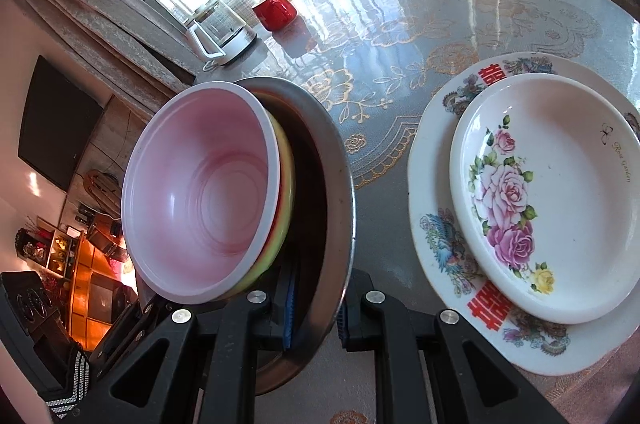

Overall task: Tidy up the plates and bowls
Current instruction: 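Lift the steel bowl with nested bowls and carry it over the plate stack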

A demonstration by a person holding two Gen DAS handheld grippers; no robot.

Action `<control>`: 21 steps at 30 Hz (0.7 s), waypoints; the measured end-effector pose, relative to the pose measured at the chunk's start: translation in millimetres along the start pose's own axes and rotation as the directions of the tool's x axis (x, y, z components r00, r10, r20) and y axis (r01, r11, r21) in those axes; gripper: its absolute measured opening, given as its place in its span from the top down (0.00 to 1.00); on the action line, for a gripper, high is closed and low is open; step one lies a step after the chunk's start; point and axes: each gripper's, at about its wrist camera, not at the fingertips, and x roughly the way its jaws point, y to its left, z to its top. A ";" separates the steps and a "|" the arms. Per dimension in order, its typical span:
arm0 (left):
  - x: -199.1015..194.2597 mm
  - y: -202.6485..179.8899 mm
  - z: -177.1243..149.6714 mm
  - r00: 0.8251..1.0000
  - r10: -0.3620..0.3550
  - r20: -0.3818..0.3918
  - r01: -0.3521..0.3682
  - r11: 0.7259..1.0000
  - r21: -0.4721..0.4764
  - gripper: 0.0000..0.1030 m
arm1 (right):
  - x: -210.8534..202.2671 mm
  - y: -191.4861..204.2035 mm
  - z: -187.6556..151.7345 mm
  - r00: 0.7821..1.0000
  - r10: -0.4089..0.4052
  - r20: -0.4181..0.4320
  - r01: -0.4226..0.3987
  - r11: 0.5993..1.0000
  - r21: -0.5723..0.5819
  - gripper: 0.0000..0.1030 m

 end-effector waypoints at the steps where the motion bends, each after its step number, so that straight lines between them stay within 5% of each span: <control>1: -1.5 -3.2 0.4 1.000 -0.004 0.002 0.004 1.000 0.007 0.77 | -3.0 -1.0 -0.2 1.000 0.000 0.008 0.000 1.000 0.002 0.85; 21: 2.0 -94.5 9.2 0.988 -0.152 -0.005 0.151 0.977 0.149 0.77 | -81.2 -61.7 -2.9 0.982 -0.088 0.165 0.066 0.989 0.130 0.85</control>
